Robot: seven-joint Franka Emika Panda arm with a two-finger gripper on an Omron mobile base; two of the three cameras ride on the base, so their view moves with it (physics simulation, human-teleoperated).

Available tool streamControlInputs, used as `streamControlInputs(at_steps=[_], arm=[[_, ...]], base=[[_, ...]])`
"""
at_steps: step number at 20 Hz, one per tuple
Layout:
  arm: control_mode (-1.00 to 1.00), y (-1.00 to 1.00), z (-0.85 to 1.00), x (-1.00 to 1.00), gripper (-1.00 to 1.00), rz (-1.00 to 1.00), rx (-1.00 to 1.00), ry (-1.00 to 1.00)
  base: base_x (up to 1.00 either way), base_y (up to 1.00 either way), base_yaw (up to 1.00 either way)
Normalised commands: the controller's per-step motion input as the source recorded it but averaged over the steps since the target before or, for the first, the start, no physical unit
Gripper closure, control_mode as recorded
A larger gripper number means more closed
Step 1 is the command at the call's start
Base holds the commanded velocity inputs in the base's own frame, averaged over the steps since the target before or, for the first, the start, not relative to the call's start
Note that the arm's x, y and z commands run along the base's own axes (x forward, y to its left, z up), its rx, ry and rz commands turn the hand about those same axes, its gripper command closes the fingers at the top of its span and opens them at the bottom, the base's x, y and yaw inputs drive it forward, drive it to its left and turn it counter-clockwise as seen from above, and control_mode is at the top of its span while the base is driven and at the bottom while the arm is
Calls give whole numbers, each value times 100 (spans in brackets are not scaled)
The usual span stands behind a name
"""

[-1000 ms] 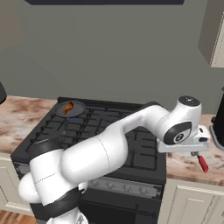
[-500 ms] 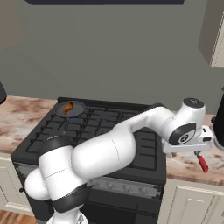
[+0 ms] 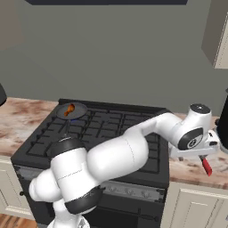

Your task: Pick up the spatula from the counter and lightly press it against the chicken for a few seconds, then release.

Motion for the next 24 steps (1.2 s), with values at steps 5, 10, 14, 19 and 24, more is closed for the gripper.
streamControlInputs(at_steps=[5, 10, 14, 19, 24], arm=[[-100, -18, -21, 15, -100, 2, 0, 2], [-100, -17, -16, 12, -100, 2, 0, 0], [-100, -14, -19, 5, -100, 2, 0, 0], [-100, -6, -20, 7, -100, 2, 0, 1], [-100, -2, -13, 9, -100, 2, 0, 0]], base=[[0, 0, 0], [0, 0, 0], [0, 0, 0], [0, 0, 0], [0, 0, 0]])
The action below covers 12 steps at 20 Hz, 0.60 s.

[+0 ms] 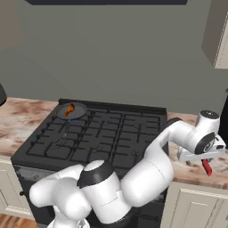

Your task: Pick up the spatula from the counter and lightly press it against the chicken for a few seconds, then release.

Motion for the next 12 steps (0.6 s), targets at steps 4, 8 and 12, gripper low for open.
streamControlInputs(at_steps=[4, 8, 12], arm=[[-100, -4, -12, 11, -100, 3, 0, 0], [-100, -5, -16, 13, -100, 3, 0, 1], [-100, -11, -14, 15, -100, 3, 0, 1]], base=[[0, 0, 0], [0, 0, 0], [0, 0, 0]])
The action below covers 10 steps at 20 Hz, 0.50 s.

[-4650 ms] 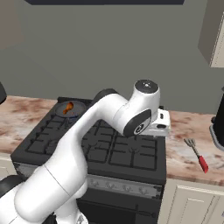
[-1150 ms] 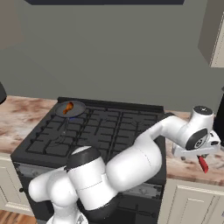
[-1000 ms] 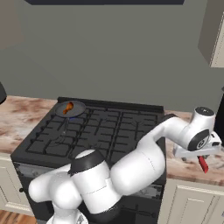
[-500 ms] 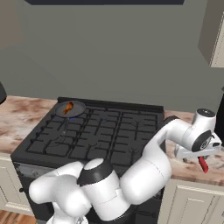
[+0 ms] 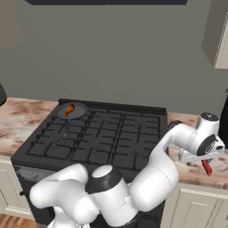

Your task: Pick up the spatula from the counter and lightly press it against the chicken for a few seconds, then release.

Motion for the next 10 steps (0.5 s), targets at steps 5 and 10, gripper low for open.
streamControlInputs(at_steps=[5, 10], arm=[[-100, -15, -10, 18, -100, 2, 0, 1], [-100, -26, -6, 18, -100, 3, 0, 0]], base=[[0, 0, 0], [0, 0, 0]])
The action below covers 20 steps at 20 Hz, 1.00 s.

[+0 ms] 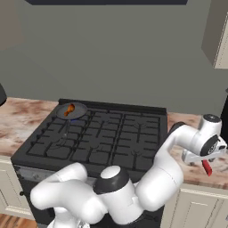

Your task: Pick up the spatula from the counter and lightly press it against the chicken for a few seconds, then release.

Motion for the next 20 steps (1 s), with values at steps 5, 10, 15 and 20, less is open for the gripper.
streamControlInputs(at_steps=[5, 10, 15, 20], arm=[[-100, -24, -15, 18, -100, 3, 0, 3], [-100, -17, -24, 20, -100, 3, 0, 7], [-100, -22, -16, 17, -100, 4, 1, 4], [-100, -28, -17, 11, -100, 4, 2, 2]], base=[[0, 0, 0], [0, 0, 0], [0, 0, 0], [0, 0, 0]])
